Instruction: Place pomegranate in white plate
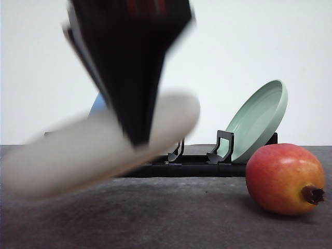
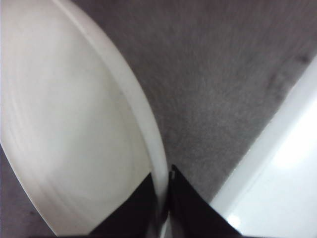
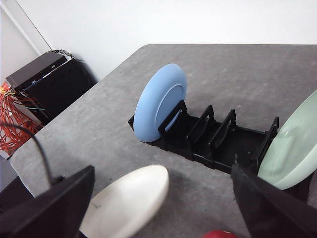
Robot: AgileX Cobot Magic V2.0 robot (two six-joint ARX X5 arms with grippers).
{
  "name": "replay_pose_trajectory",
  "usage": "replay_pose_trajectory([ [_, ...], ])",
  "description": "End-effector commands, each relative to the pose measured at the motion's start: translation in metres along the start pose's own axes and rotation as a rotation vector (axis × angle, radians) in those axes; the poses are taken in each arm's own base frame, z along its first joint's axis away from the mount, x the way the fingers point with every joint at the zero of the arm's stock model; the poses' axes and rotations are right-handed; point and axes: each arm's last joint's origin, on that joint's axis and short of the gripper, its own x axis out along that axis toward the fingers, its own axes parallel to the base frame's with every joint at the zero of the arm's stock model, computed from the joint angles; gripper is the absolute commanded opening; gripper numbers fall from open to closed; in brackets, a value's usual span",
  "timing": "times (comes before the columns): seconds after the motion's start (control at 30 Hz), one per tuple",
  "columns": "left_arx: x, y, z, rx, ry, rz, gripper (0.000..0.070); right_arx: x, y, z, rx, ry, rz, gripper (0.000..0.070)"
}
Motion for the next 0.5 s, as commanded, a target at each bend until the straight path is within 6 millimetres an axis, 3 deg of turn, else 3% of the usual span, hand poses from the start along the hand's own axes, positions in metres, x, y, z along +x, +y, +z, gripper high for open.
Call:
replay_pose_trajectory([
  [0.0, 0.012, -0.011, 0.006, 0.026, 0.019, 0.020, 0.0000, -0.002, 0.003, 0.005, -0.004, -0.014, 0.005, 0.0556],
  [0.27, 0.062, -0.032, 0.011, 0.084, 0.144, 0.051, 0.0000, -0.002, 0.003, 0.005, 0.008, -0.013, 0.005, 0.0556],
  [0.4, 0.067, -0.034, 0.012, 0.089, 0.154, 0.053, 0.0001, -0.002, 0.003, 0.003, 0.018, -0.003, 0.003, 0.0556],
  [0.47, 0.067, -0.034, 0.012, 0.086, 0.147, 0.052, 0.0054, -0.002, 0.003, 0.002, 0.027, 0.006, 0.002, 0.0556],
])
